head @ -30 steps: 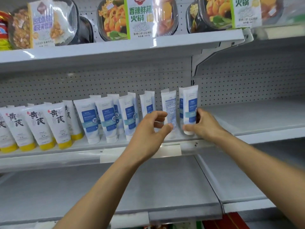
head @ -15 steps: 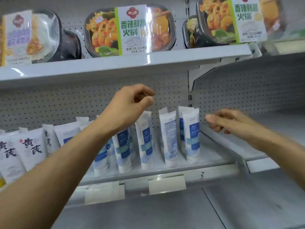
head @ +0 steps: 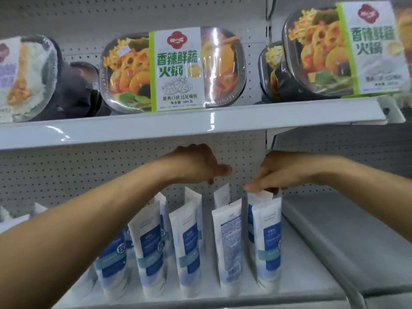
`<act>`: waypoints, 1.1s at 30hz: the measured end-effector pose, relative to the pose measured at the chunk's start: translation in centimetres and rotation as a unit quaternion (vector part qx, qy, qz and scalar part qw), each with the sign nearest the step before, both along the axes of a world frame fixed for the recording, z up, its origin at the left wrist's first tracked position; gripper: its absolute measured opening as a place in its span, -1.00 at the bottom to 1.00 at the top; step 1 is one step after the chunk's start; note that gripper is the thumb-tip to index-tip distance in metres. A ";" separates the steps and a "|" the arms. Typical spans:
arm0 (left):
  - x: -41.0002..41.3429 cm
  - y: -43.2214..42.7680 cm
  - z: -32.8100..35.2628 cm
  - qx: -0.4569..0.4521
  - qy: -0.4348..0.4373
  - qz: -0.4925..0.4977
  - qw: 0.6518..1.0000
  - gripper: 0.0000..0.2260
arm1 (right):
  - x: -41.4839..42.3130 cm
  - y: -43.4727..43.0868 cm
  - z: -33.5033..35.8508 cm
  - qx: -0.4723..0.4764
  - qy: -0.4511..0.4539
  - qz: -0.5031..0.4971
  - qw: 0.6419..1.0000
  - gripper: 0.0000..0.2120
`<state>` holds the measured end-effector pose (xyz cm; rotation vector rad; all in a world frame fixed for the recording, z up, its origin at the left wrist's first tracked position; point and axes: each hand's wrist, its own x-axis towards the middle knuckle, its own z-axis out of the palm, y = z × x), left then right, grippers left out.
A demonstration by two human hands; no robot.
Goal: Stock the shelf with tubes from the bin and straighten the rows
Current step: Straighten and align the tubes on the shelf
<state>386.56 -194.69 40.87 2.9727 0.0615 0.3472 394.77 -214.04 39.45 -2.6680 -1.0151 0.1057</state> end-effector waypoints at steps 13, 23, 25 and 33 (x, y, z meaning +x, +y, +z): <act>2.2 0.0 -0.3 0.003 0.074 -0.104 0.992 -0.77 | 0.8 0.3 -0.8 -0.013 0.045 0.024 0.999 -0.69; 4.0 0.0 -2.6 0.010 0.072 -0.087 0.994 -0.74 | 2.3 0.0 -2.2 0.077 0.007 0.076 0.994 -0.83; 4.2 0.4 -2.7 -0.015 0.070 -0.108 0.992 -0.76 | 2.7 0.0 -2.6 0.096 0.009 0.085 0.992 -0.86; 4.9 1.1 -3.1 -0.049 0.070 -0.125 0.988 -0.78 | 3.6 0.1 -3.0 0.117 0.034 0.095 0.988 -0.90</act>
